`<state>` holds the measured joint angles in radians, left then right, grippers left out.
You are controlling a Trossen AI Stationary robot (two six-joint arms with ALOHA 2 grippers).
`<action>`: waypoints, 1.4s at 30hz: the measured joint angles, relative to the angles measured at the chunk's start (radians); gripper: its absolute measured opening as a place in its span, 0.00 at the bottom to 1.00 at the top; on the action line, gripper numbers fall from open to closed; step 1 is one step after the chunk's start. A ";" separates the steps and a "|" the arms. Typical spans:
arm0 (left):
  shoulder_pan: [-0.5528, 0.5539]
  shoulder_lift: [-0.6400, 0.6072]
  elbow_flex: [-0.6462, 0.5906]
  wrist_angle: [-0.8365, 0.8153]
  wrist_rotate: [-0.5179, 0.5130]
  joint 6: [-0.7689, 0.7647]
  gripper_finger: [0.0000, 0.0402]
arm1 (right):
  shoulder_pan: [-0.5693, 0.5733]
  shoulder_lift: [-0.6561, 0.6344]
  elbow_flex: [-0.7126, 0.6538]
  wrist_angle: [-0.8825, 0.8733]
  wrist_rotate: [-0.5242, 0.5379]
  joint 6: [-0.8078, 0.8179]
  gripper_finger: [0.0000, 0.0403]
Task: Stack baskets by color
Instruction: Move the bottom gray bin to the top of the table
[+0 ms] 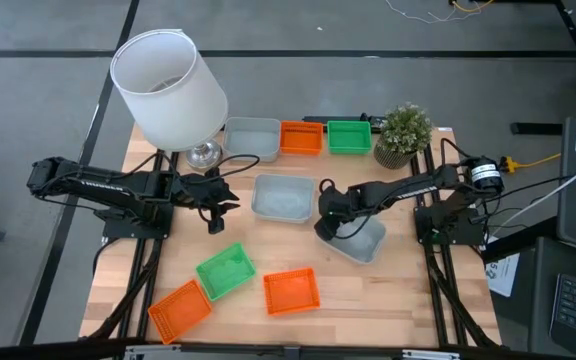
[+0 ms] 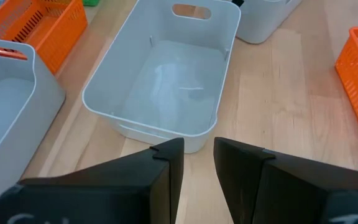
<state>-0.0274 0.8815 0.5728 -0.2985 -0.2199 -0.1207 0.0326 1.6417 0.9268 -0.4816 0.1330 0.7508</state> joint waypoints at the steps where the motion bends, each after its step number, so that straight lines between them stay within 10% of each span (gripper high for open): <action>1: 0.000 0.000 0.000 0.000 0.000 0.000 0.20 | 0.000 0.000 0.000 0.000 -0.005 0.000 0.46; 36: 0.000 0.000 0.000 0.000 0.000 0.000 0.20 | 0.000 0.000 0.000 0.018 -0.048 -0.030 0.46; 42: 0.000 0.000 0.000 0.000 0.000 0.000 0.20 | -0.061 0.001 0.001 0.090 0.114 -0.082 0.46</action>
<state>-0.0275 0.8814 0.5728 -0.2985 -0.2199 -0.1207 -0.0281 1.6424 0.9279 -0.3914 0.2470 0.6685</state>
